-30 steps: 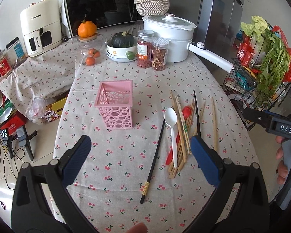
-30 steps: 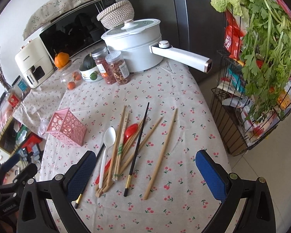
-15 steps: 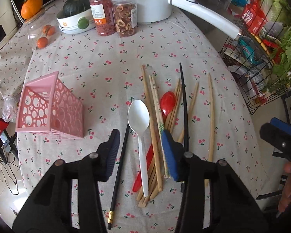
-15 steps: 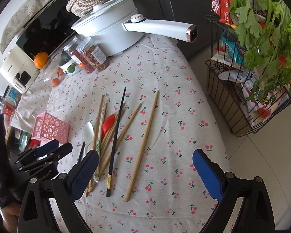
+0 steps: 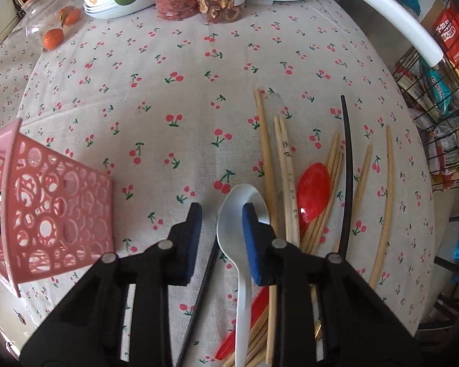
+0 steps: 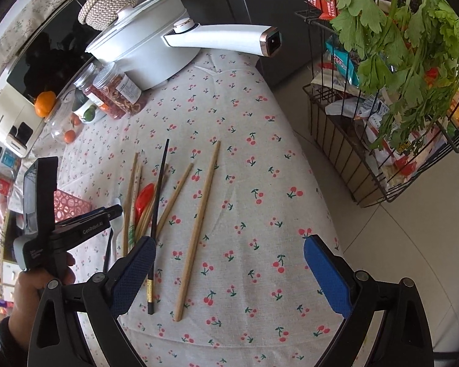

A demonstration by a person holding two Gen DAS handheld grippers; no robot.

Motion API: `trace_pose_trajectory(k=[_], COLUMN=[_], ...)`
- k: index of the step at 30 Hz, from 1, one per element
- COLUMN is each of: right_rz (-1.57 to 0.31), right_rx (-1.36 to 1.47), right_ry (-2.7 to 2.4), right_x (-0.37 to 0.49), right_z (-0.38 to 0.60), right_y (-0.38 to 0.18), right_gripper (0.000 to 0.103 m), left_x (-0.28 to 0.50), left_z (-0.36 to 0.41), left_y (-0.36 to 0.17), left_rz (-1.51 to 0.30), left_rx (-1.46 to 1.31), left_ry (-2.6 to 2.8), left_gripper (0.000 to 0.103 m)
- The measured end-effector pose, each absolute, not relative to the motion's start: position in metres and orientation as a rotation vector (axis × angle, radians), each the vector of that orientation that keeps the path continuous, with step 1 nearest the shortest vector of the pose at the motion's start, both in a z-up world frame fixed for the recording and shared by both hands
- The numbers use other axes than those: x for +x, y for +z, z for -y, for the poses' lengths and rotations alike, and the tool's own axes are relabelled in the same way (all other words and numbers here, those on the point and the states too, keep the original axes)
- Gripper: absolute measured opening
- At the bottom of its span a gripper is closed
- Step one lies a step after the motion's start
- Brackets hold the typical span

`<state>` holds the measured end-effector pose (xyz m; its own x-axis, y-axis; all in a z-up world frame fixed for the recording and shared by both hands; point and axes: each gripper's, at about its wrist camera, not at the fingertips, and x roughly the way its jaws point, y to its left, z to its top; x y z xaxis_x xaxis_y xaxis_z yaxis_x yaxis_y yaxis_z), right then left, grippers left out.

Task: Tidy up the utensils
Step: 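Lower the left tool onto the white spoon and close on it, then grasp a wooden chopstick with the right tool while the left tool lifts the spoon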

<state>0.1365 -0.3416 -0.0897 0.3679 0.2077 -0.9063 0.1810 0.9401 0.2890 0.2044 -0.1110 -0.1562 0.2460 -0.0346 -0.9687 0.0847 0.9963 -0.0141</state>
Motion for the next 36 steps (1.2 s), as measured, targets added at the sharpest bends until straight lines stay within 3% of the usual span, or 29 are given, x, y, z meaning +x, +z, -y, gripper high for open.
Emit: trace_pose_trajectory(k=[5,14,24,29,34,36], right_rz=[-1.208,-1.213,-1.278,-1.301,-1.291,-1.298], right_rx=[0.361,0.396,0.48,0.447,0.298,0.224], right_ry=[0.014,0.059,0.048,0.004,-0.028,-0.079], right_x=[0.139,0.153,0.187,0.207,0.225,0.227], right_z=[0.337,0.327,0.32,0.306,0.285,0.278], right_y=[-0.092,-0.1,-0.144,-0.16,-0.163,-0.164], right_gripper=[0.098,0.096,0.042,0.029,0.024,0.01], left_x=[0.199,0.158,0.1,0.088,0.081,0.08], left_z=[0.116,0.097,0.039,0.015,0.006,0.002], left_y=[-0.149,-0.087,-0.028,-0.034,-0.035,-0.034], left_rz=[-1.274,-1.076,-0.818,-0.803,-0.789,-0.782], left_rx=[0.075,0.024,0.023,0.002,-0.001,-0.014], left_ry=[-0.113,-0.173,-0.201,-0.187,-0.196,-0.192], left_gripper=[0.002,0.002,0.002,0.002,0.002,0.002])
